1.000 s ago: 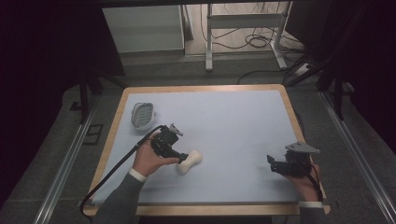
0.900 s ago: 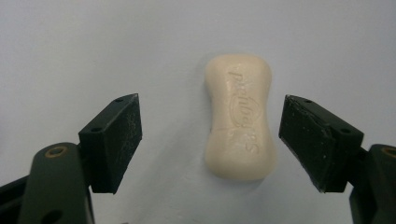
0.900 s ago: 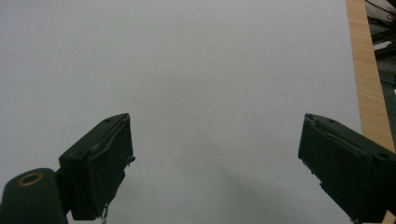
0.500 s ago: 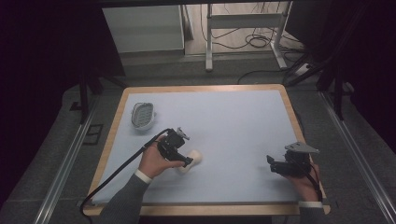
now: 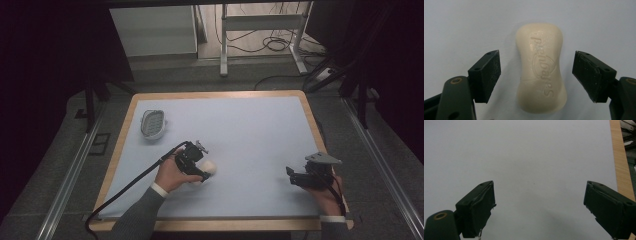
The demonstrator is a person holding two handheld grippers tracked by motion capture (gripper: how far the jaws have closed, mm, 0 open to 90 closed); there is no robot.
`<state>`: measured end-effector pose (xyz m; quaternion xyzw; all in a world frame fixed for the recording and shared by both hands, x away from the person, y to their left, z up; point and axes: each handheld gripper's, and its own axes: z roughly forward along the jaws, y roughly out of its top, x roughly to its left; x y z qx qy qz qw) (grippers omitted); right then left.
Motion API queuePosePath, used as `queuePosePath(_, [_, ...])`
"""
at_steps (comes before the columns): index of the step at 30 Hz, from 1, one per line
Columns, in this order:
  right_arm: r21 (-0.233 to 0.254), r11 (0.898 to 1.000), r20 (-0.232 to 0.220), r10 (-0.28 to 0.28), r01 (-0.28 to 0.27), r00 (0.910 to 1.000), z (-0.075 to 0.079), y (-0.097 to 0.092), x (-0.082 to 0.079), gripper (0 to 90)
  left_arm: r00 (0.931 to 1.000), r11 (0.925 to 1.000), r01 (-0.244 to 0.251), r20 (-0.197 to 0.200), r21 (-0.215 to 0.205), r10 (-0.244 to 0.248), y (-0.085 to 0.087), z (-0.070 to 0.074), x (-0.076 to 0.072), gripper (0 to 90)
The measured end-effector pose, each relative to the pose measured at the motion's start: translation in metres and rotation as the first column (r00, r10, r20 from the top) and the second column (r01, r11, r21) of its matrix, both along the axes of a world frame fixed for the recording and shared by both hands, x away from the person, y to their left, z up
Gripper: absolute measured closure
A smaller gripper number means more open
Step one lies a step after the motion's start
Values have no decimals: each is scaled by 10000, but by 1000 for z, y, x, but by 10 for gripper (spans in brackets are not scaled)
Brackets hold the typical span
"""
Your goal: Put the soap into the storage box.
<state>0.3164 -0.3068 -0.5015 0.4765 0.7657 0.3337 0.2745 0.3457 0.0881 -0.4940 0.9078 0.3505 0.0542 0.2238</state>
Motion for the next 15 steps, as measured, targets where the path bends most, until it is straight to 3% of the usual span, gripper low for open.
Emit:
queuePosePath(7, [-48, 10000, -19, 13, -13, 10000, -1, 0, 0, 99, 9999, 9996, 81, -134, 264, -77, -4, -8, 2, 260])
queuePosePath(15, [-71, 10000, -32, 2, -2, 10000, -2, 0, 1, 99, 9998, 9988, 16, -197, 491, -6, -7, -13, 1, 354])
